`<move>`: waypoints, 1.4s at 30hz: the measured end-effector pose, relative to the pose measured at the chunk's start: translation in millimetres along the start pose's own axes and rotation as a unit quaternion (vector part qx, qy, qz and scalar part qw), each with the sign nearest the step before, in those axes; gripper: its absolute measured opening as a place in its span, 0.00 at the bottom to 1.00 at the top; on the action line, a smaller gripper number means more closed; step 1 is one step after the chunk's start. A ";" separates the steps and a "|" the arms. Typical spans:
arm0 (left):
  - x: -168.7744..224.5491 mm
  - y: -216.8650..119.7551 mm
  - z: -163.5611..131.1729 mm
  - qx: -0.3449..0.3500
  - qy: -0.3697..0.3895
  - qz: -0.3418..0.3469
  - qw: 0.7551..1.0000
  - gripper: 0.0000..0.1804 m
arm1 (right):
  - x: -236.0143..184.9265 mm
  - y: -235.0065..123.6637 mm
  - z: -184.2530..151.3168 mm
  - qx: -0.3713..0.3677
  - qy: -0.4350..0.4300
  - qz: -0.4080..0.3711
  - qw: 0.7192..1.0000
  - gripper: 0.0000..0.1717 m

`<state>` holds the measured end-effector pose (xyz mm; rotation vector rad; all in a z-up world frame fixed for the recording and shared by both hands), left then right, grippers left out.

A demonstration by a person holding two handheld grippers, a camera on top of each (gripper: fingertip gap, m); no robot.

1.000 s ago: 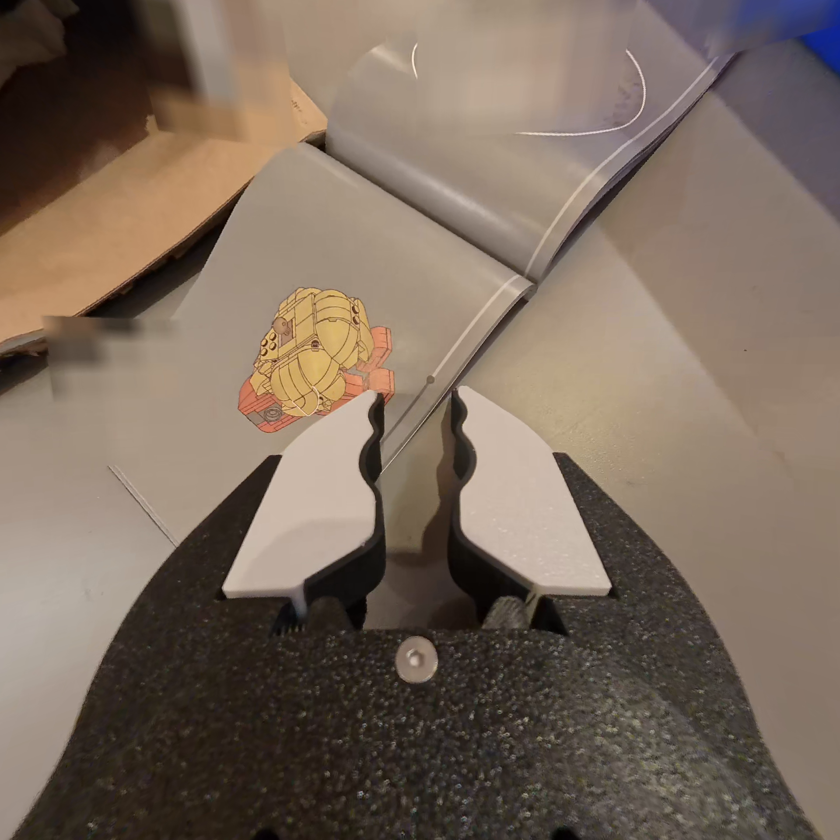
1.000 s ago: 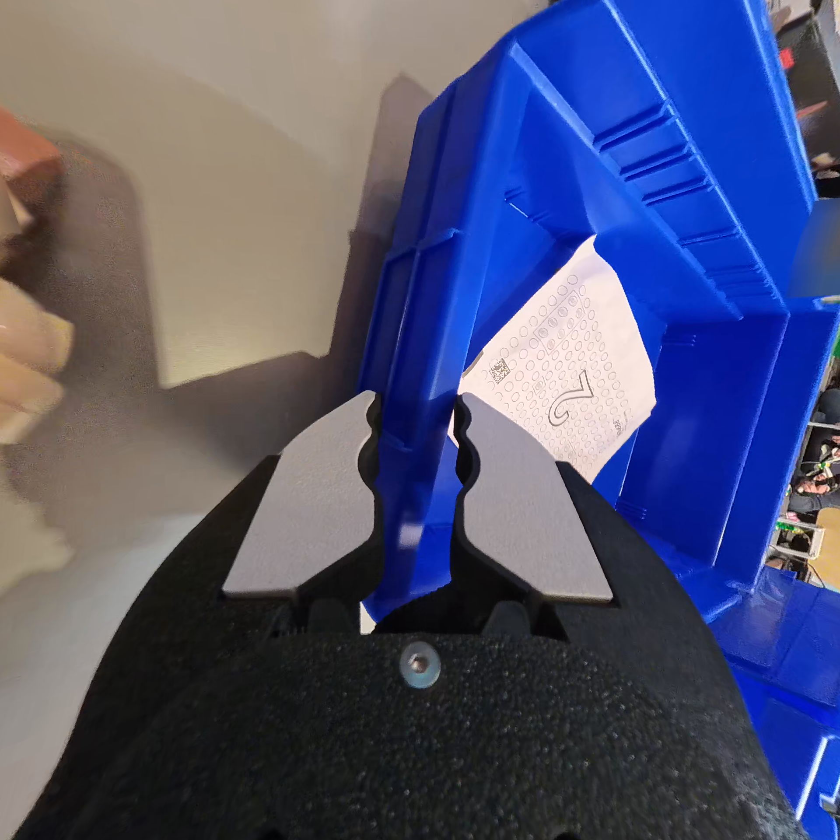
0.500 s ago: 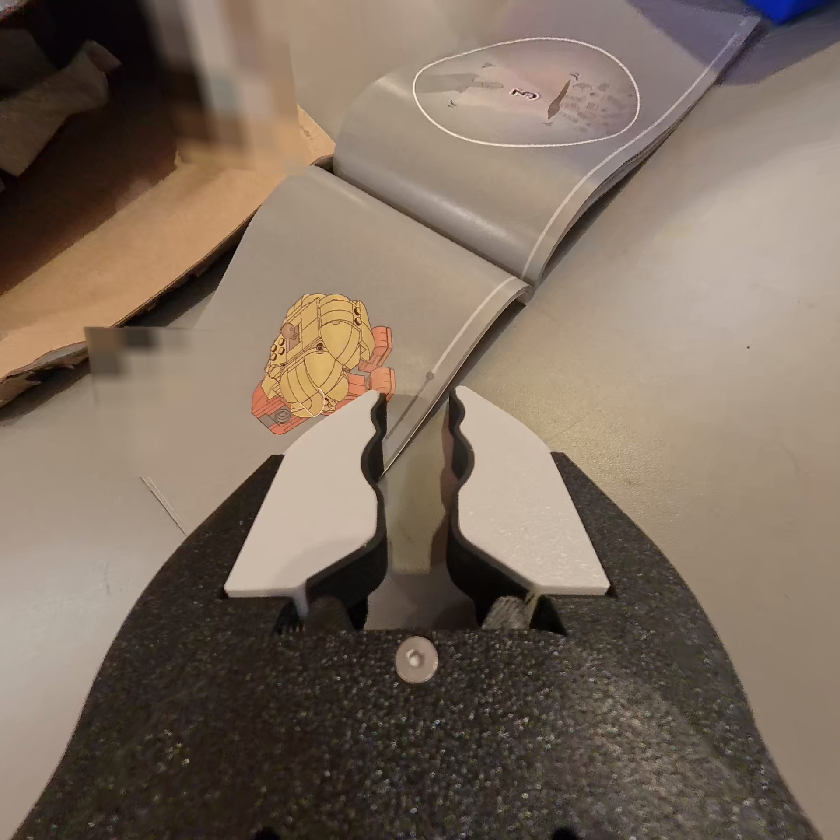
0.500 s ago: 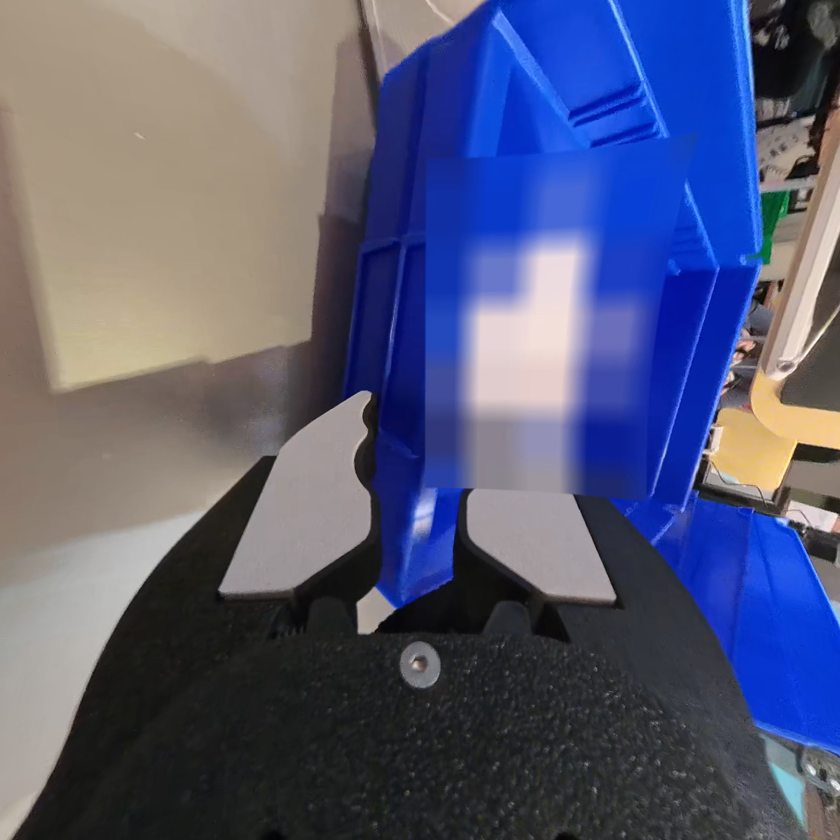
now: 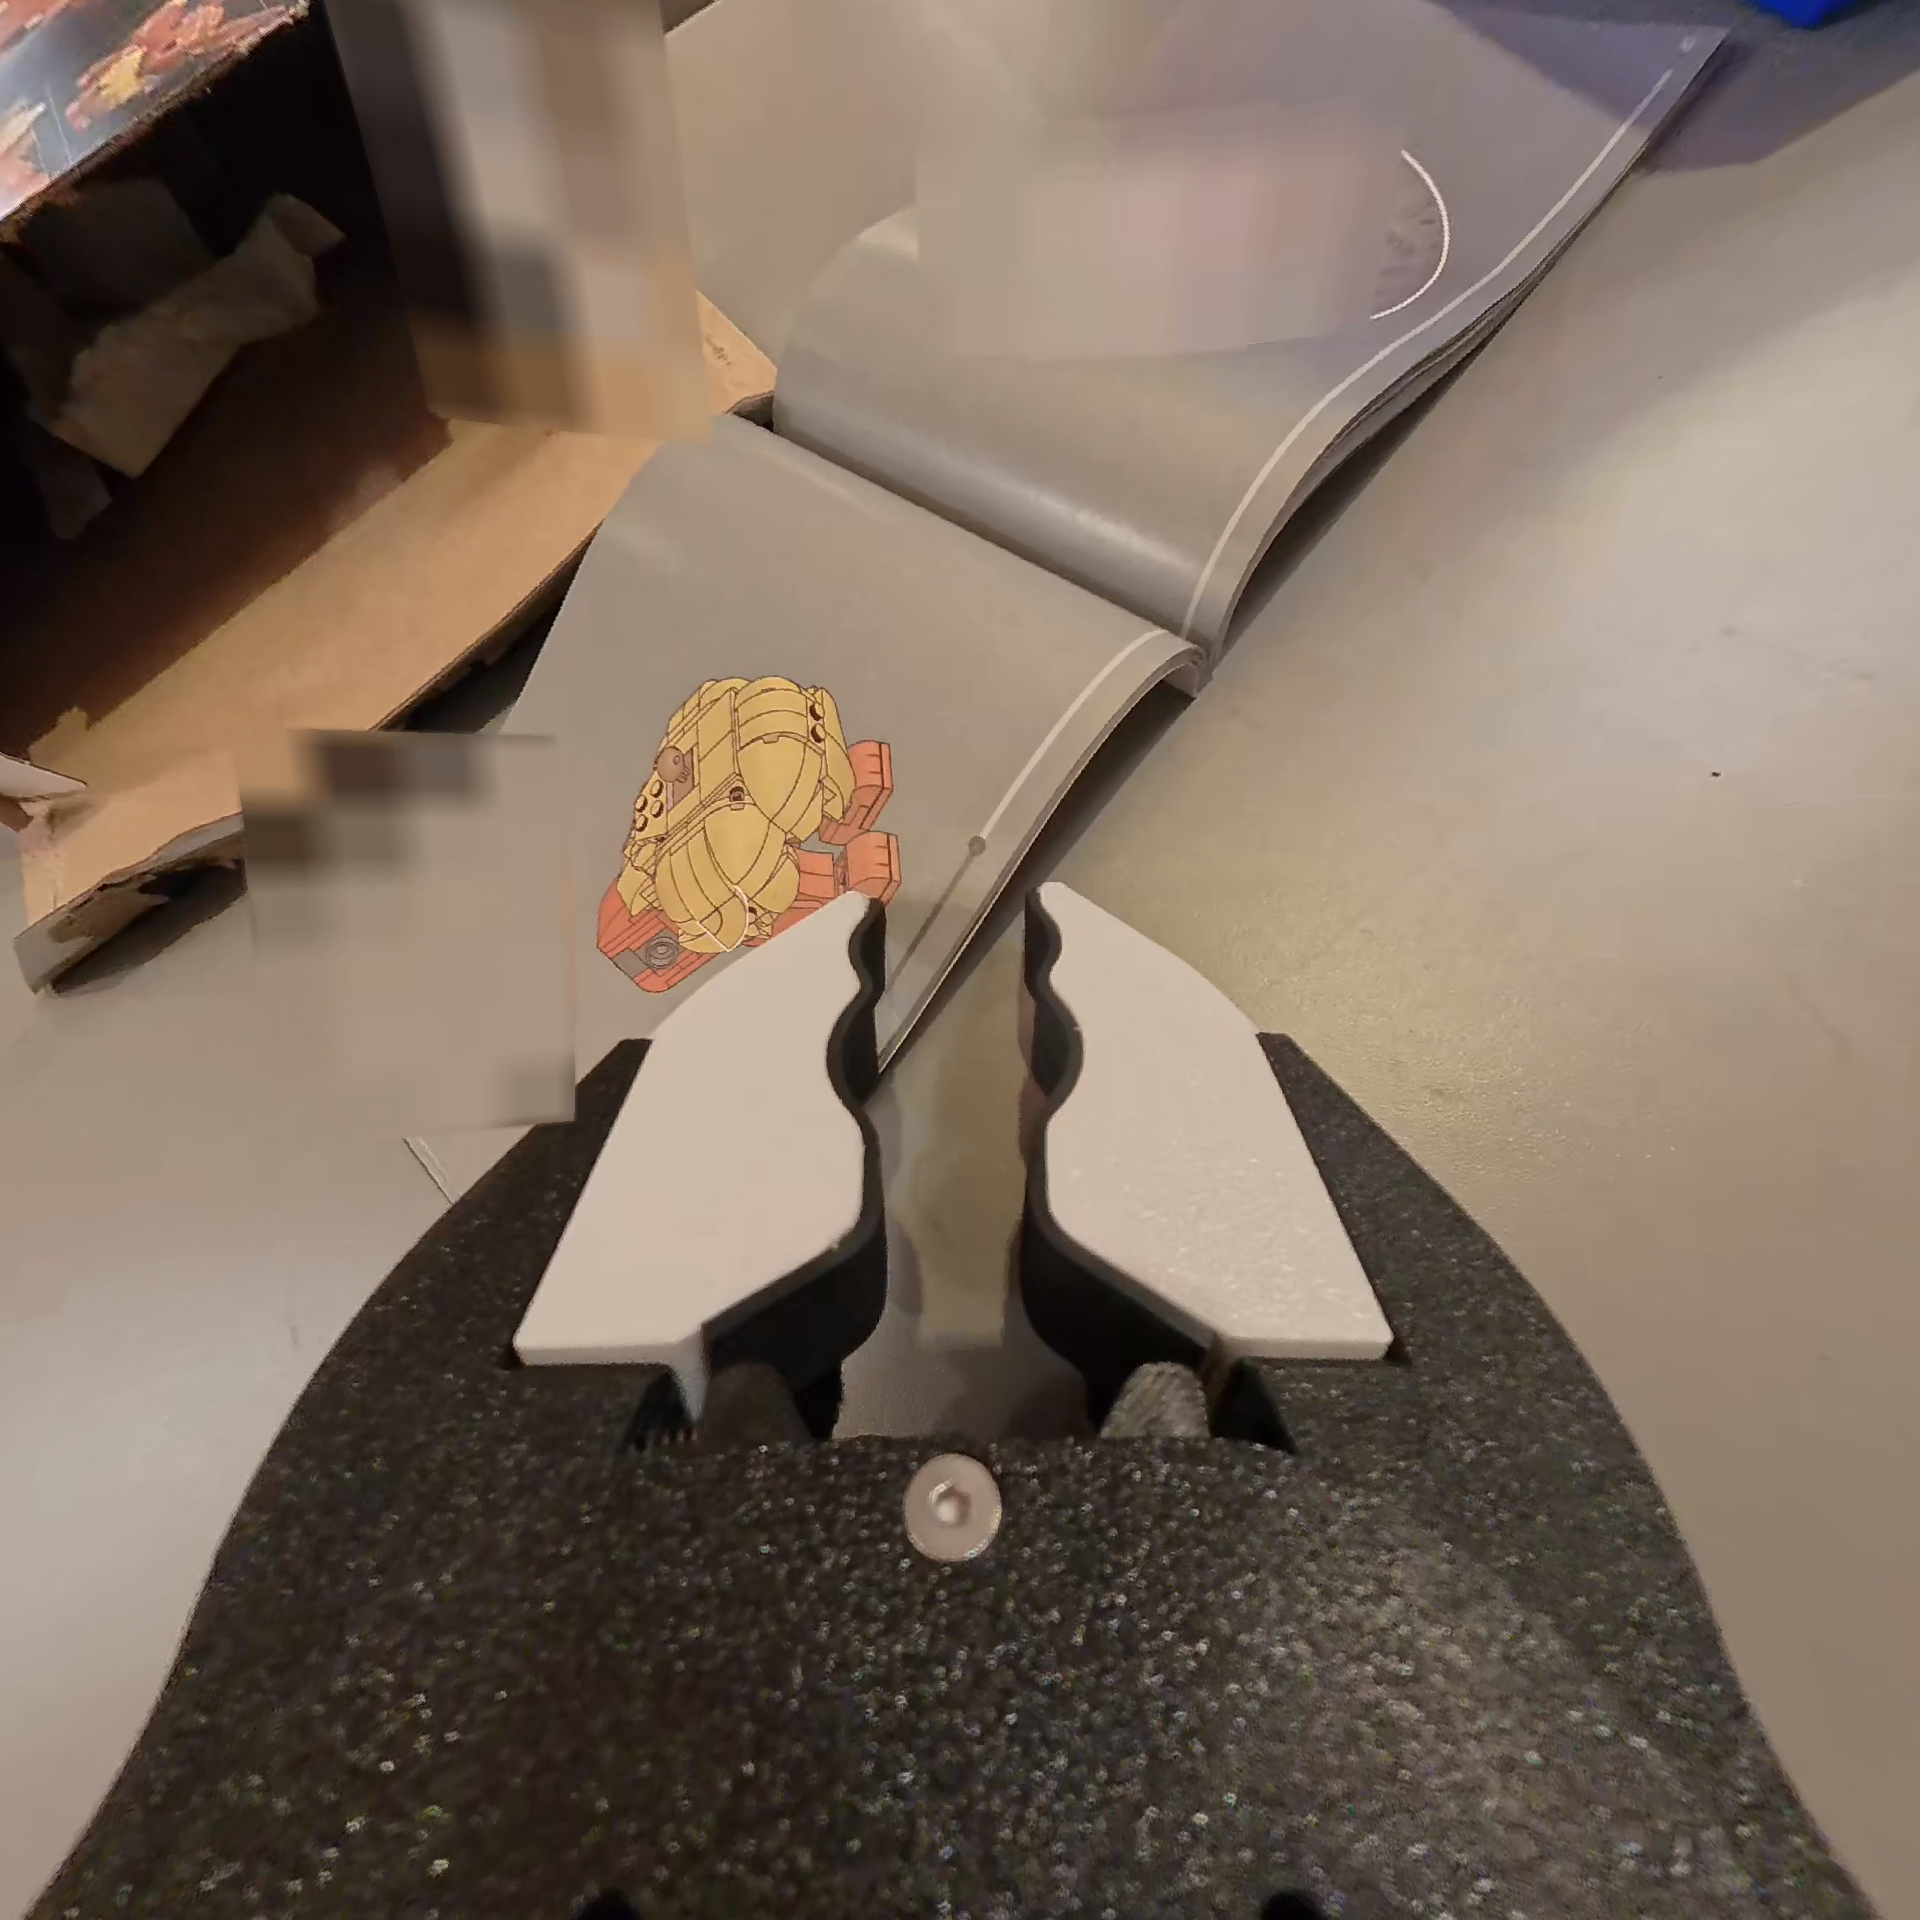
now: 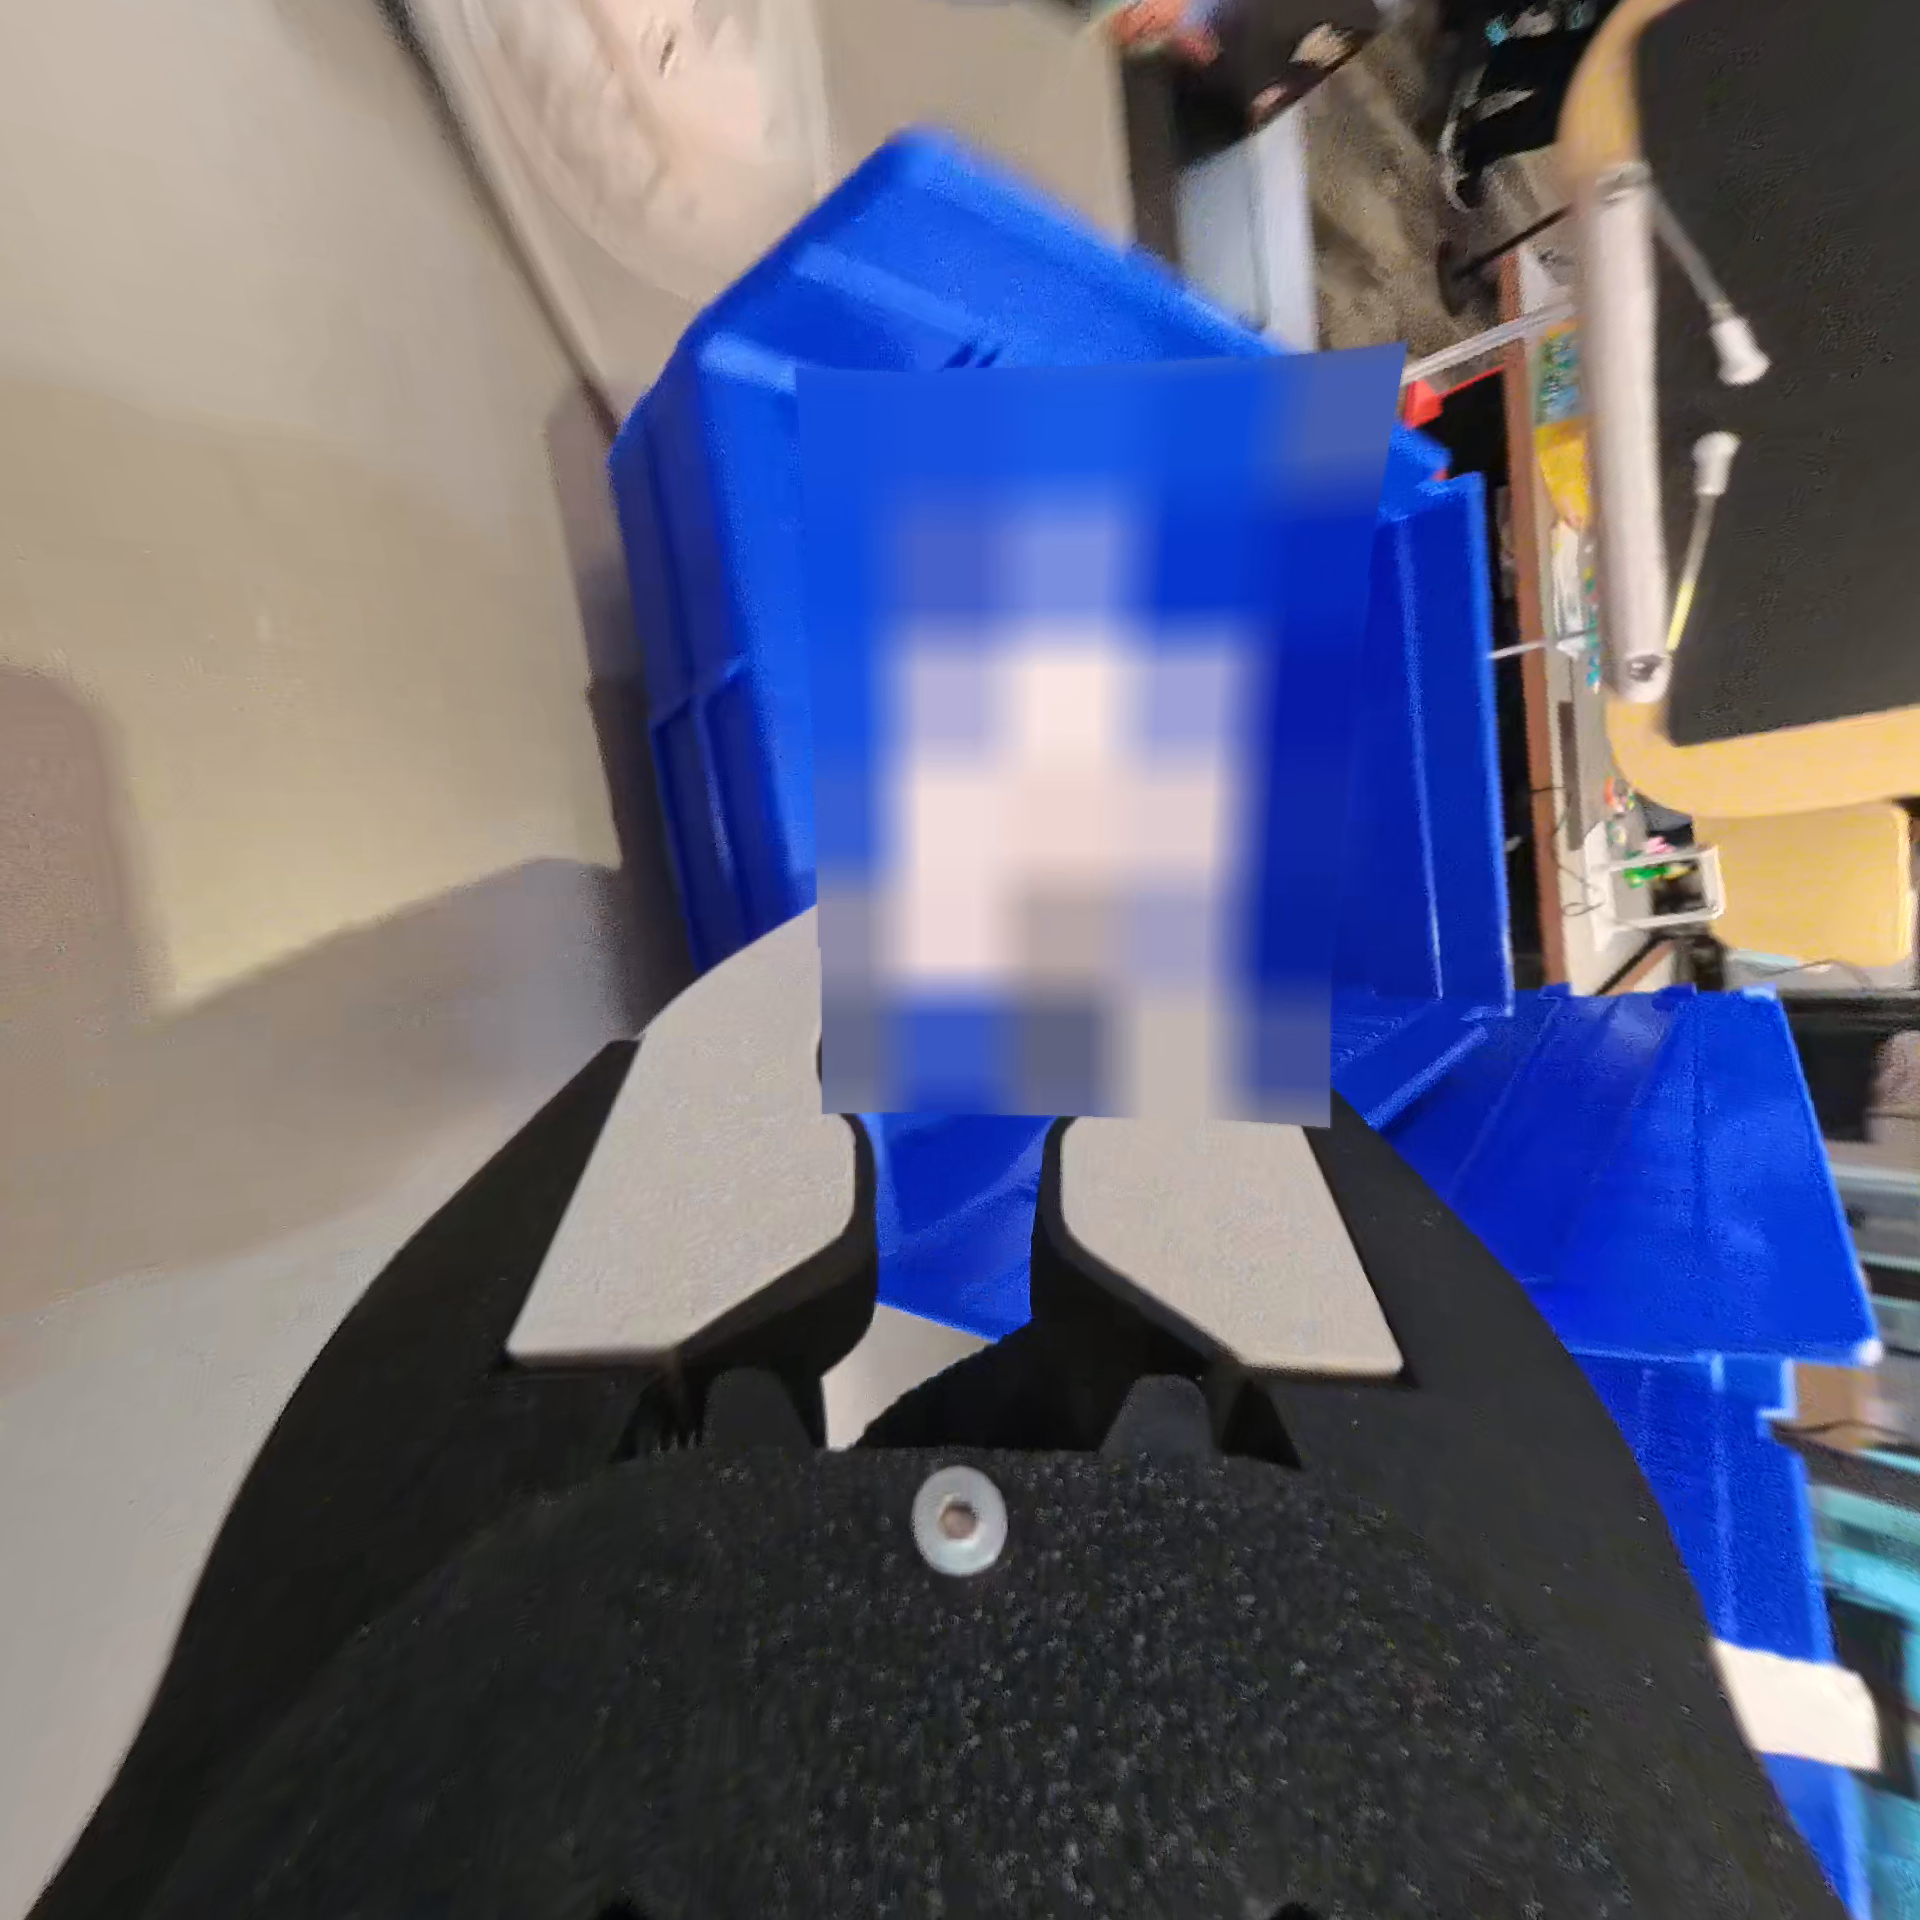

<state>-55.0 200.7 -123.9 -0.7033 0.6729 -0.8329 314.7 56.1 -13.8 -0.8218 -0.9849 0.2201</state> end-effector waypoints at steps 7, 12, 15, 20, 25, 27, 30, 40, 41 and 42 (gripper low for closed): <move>1.0 -0.5 0.3 0.002 0.002 0.010 1.000 0.14 | 34.1 55.6 39.1 -0.085 0.097 0.121 0.984 0.24; 1.7 -2.1 -0.5 0.005 0.005 0.026 1.000 0.14 | 33.3 116.2 54.8 -0.197 0.119 0.186 0.955 0.34; 2.4 -2.8 -0.9 0.008 0.009 0.034 0.999 0.14 | 26.1 135.1 54.7 -0.243 0.136 0.215 0.936 0.33; 2.5 -3.2 -1.0 0.010 0.013 0.033 0.999 0.14 | 27.8 137.6 52.5 -0.277 0.125 0.163 0.939 0.02; 2.4 -3.7 -1.4 0.011 0.013 0.029 0.999 0.14 | 23.8 108.8 58.1 -0.228 0.054 0.070 0.970 0.00; 2.5 -4.0 -1.6 0.011 0.014 0.030 0.999 0.14 | 20.4 84.5 60.2 -0.199 0.029 0.014 0.979 0.00; 2.6 -4.2 -1.7 0.012 0.014 0.032 0.999 0.14 | 10.9 36.0 58.5 -0.152 -0.018 -0.068 0.986 0.00; 3.2 -4.6 -1.3 0.013 0.016 0.046 0.999 0.14 | -53.1 -101.7 -26.3 -0.128 -0.016 -0.174 0.976 0.00; 3.2 -4.6 -1.3 0.013 0.016 0.046 0.999 0.14 | -59.8 -104.6 -41.1 -0.145 -0.009 -0.177 0.973 0.00; 3.1 -4.5 -1.2 0.012 0.015 0.045 0.999 0.14 | -65.9 -105.6 -56.4 -0.160 -0.003 -0.177 0.971 0.00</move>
Point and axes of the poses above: each gripper's, where its closed fingertips meet, y out along the fingers, z out of its top, x = y × z across the jaws, the point moved 8 cm from there along -y, back along the fingers, and after that the axes turned 13 degrees about -x, right-handed, at the moved point
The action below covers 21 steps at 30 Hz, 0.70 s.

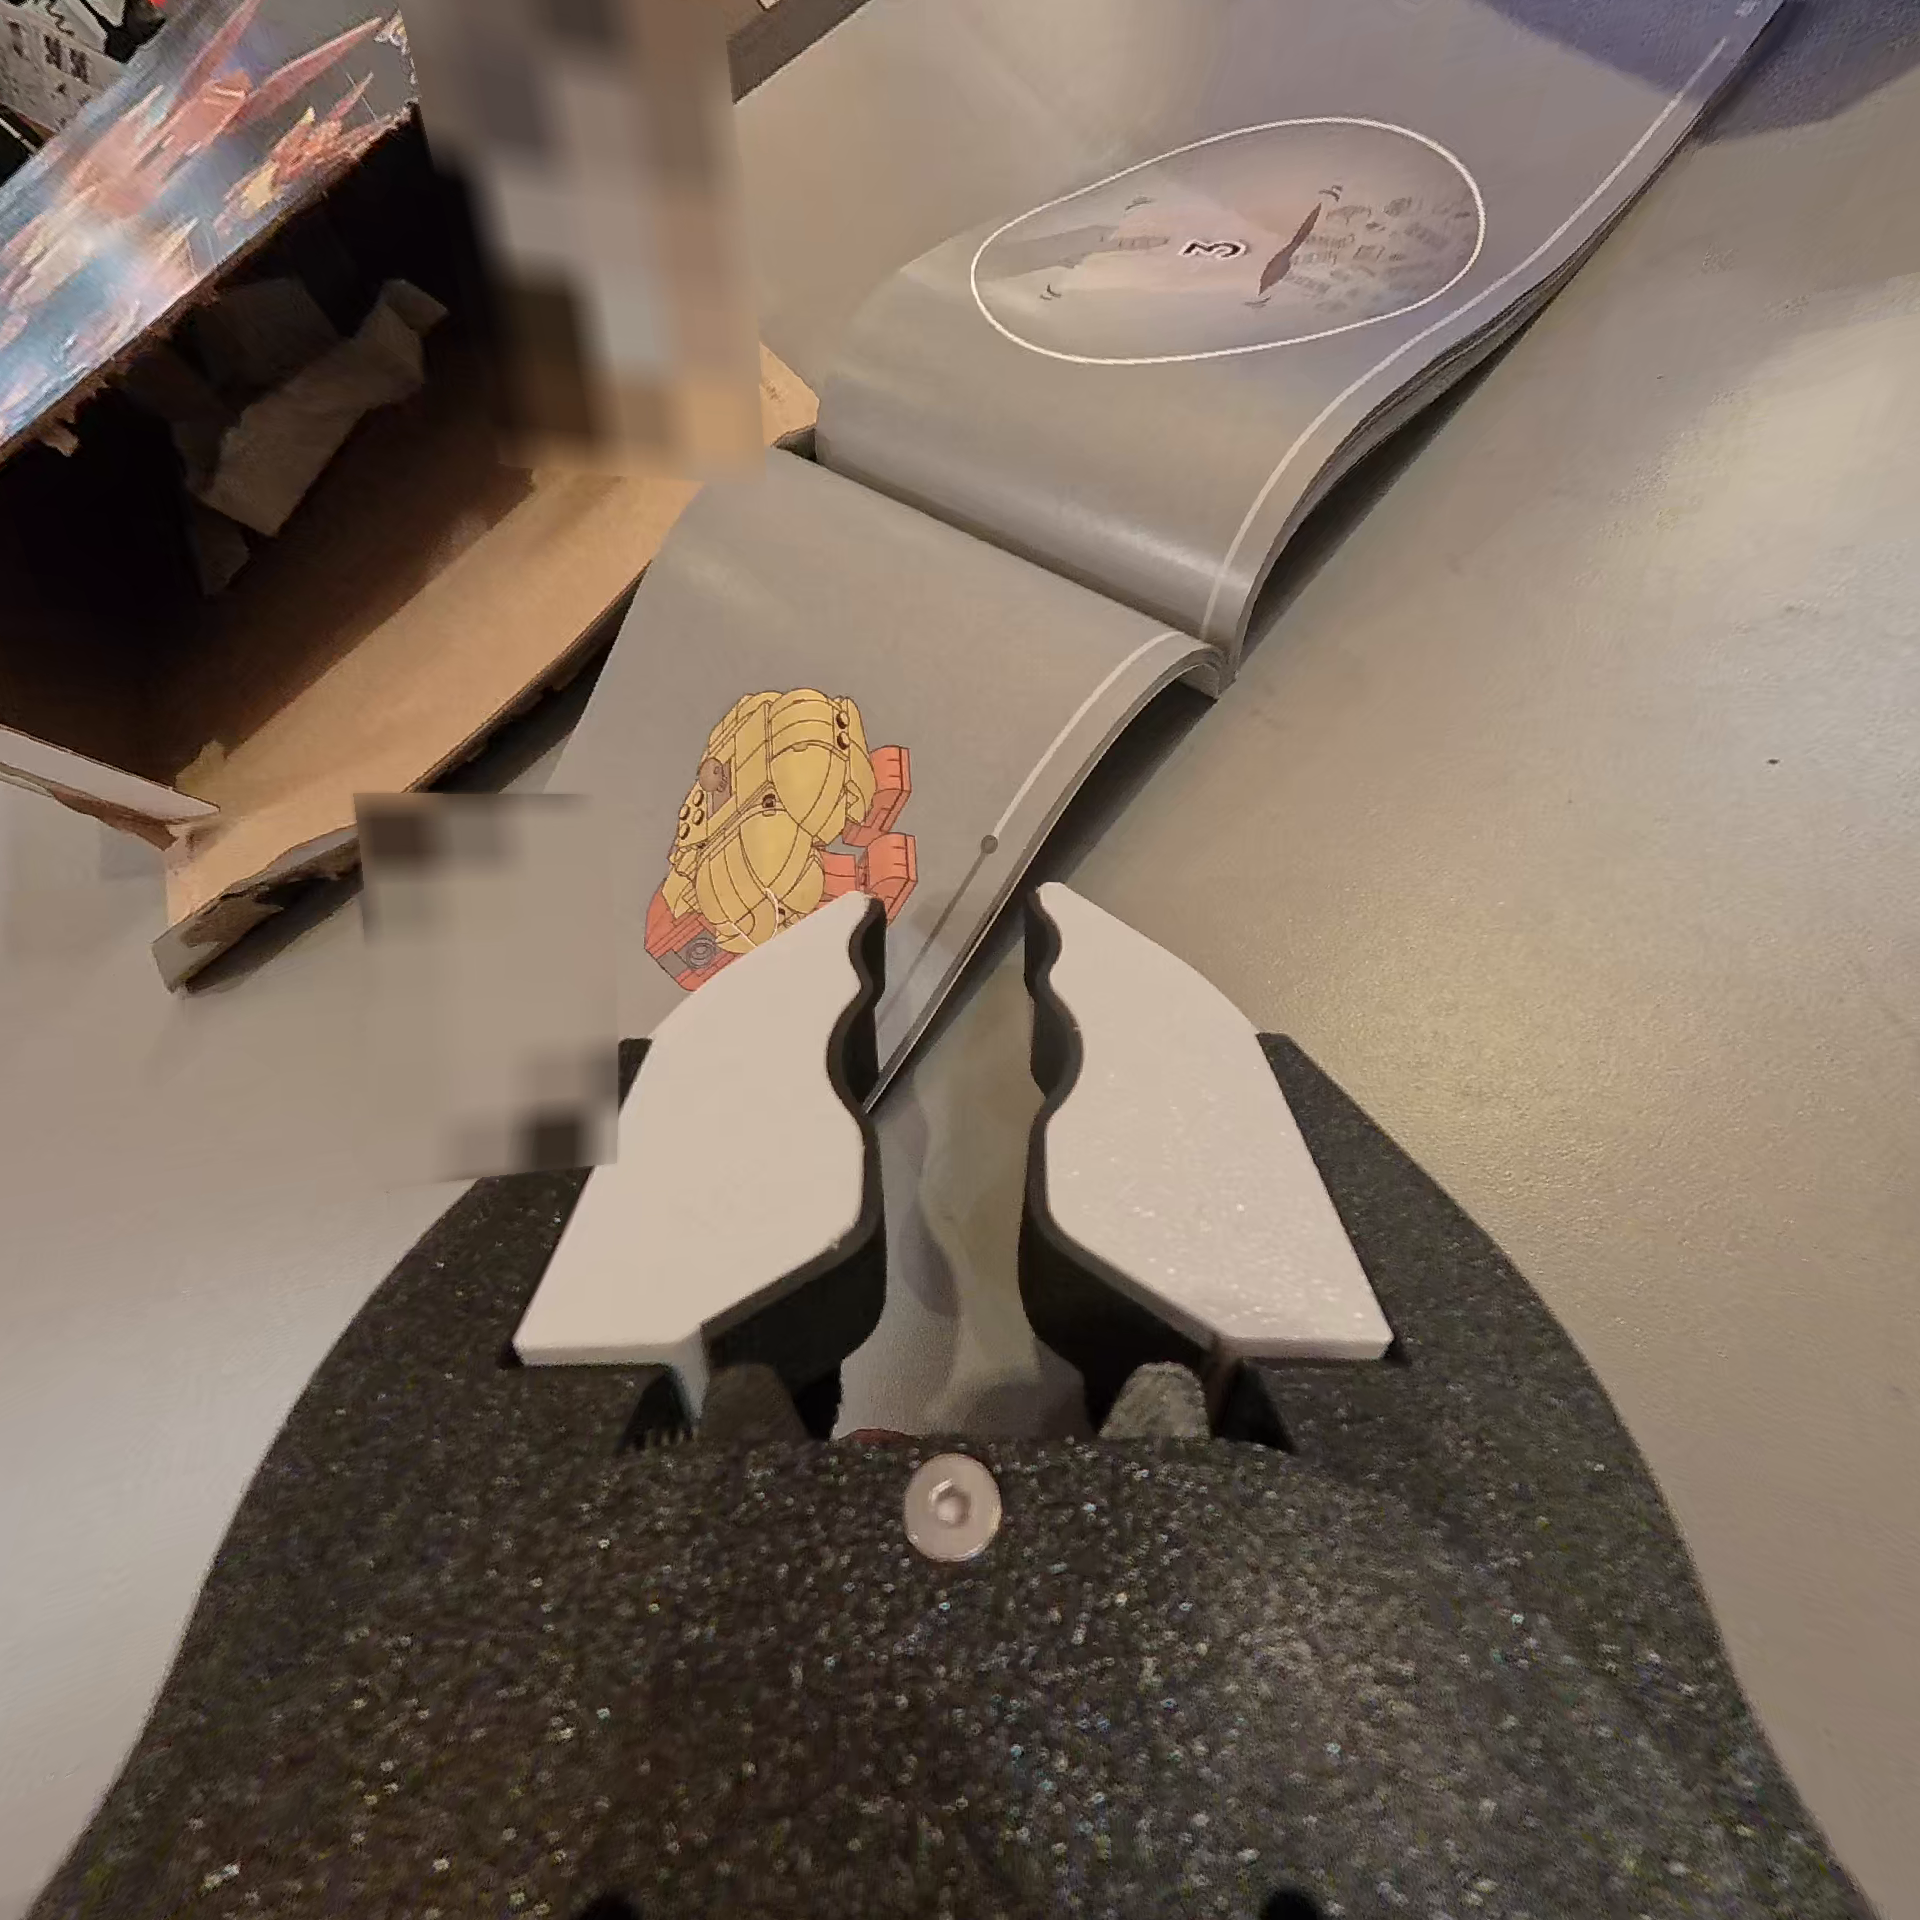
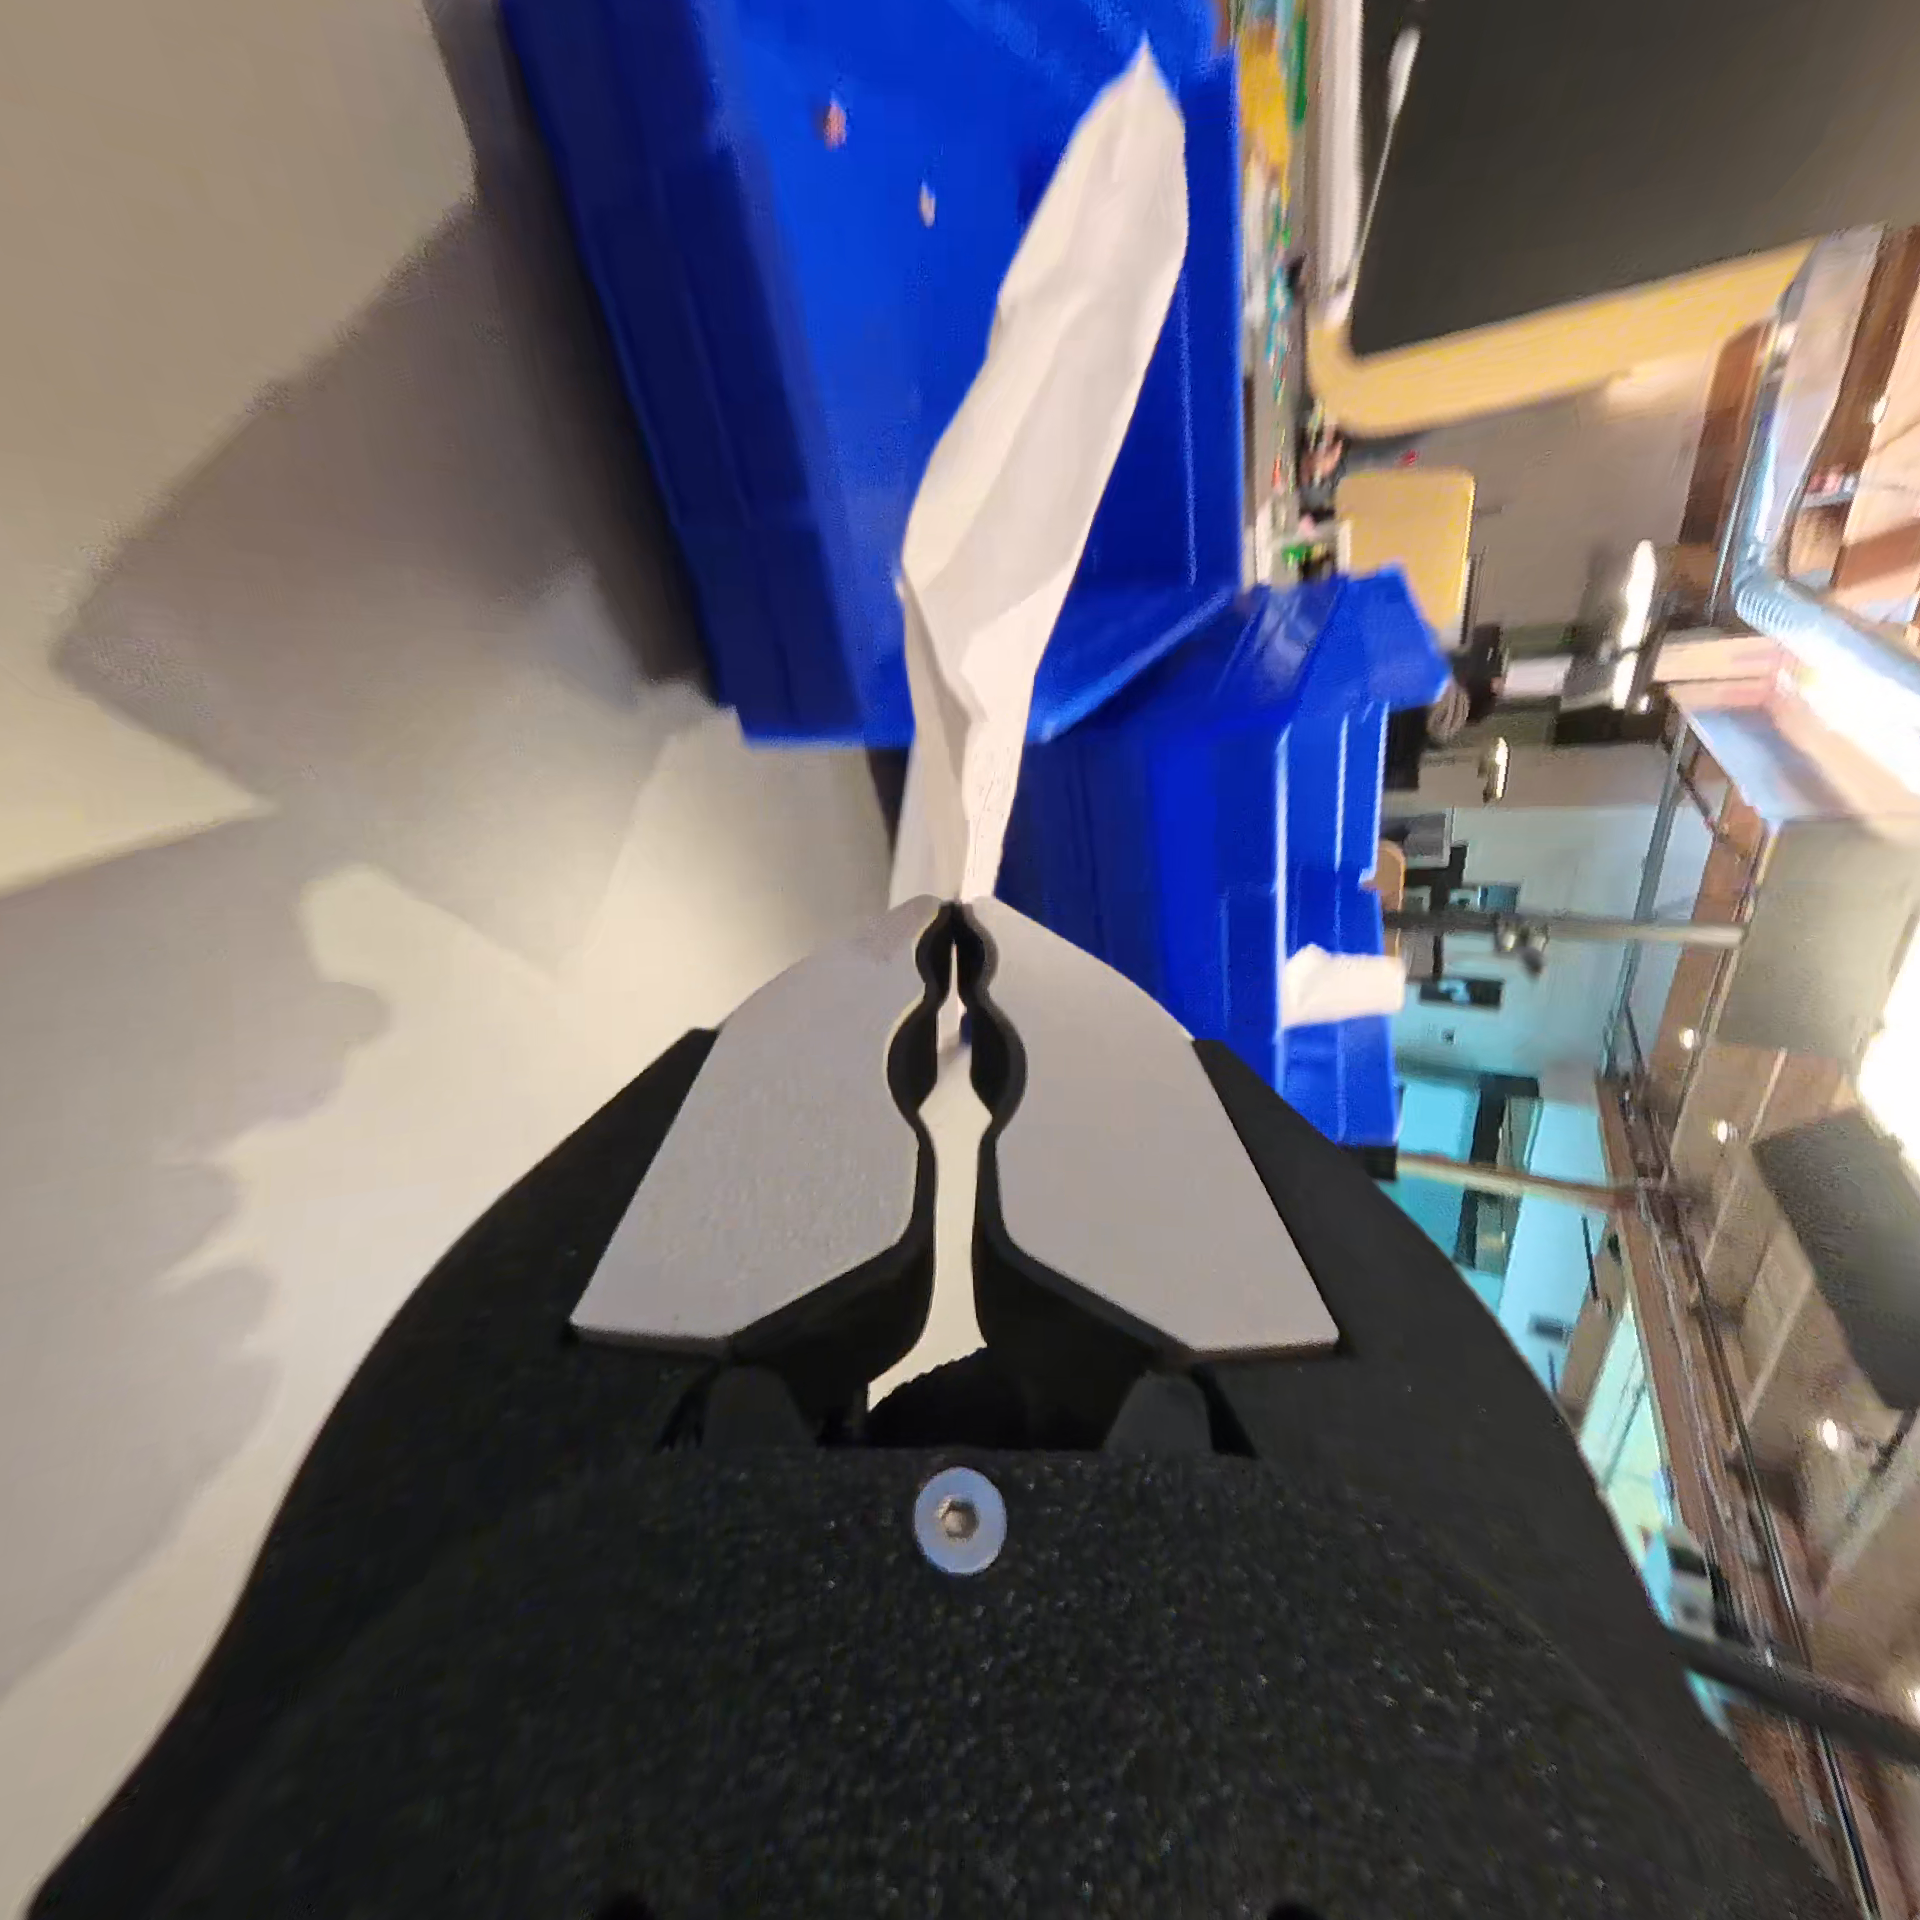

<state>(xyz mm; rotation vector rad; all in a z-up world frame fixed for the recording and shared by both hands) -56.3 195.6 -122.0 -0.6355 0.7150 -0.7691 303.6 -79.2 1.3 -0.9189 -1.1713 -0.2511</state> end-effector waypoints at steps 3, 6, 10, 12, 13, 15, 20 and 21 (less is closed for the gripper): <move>-0.6 0.3 0.0 -0.002 -0.004 -0.003 1.000 0.14 | -18.6 15.5 -41.6 -0.038 0.024 0.017 0.999 0.00; -0.6 0.3 0.1 -0.002 -0.005 0.001 1.000 0.14 | -34.5 37.8 -78.8 -0.075 0.026 0.022 0.997 0.00; 0.6 -0.6 -0.1 0.000 -0.001 0.018 1.000 0.15 | -44.8 59.3 -117.4 -0.112 0.016 0.012 0.994 0.00; 1.7 -1.1 -0.1 0.002 0.004 0.027 1.000 0.15 | -44.9 64.4 -134.0 -0.126 0.000 -0.003 0.992 0.00; 2.2 -1.2 0.0 0.002 0.006 0.030 1.000 0.14 | -45.5 66.0 -140.6 -0.122 -0.006 -0.005 0.992 0.00; 2.7 -1.2 0.2 0.003 0.008 0.033 0.999 0.14 | -47.7 70.6 -152.8 -0.123 -0.019 -0.012 0.992 0.00; 2.8 -0.9 0.4 0.002 0.009 0.031 0.999 0.14 | -60.1 79.0 -173.5 -0.145 -0.052 0.009 0.988 0.09; 3.2 -1.4 0.1 0.004 0.011 0.026 1.000 0.14 | -62.5 76.6 -176.1 -0.146 -0.044 0.034 0.988 0.15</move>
Point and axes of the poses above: each gripper's, where its closed fingertips meet, y out along the fingers, z out of its top, x = y × z across the jaws, the point moved 8 cm from there along -y, back along the fingers, and after that the axes turned 13 degrees about -x, right-handed, at the moved point
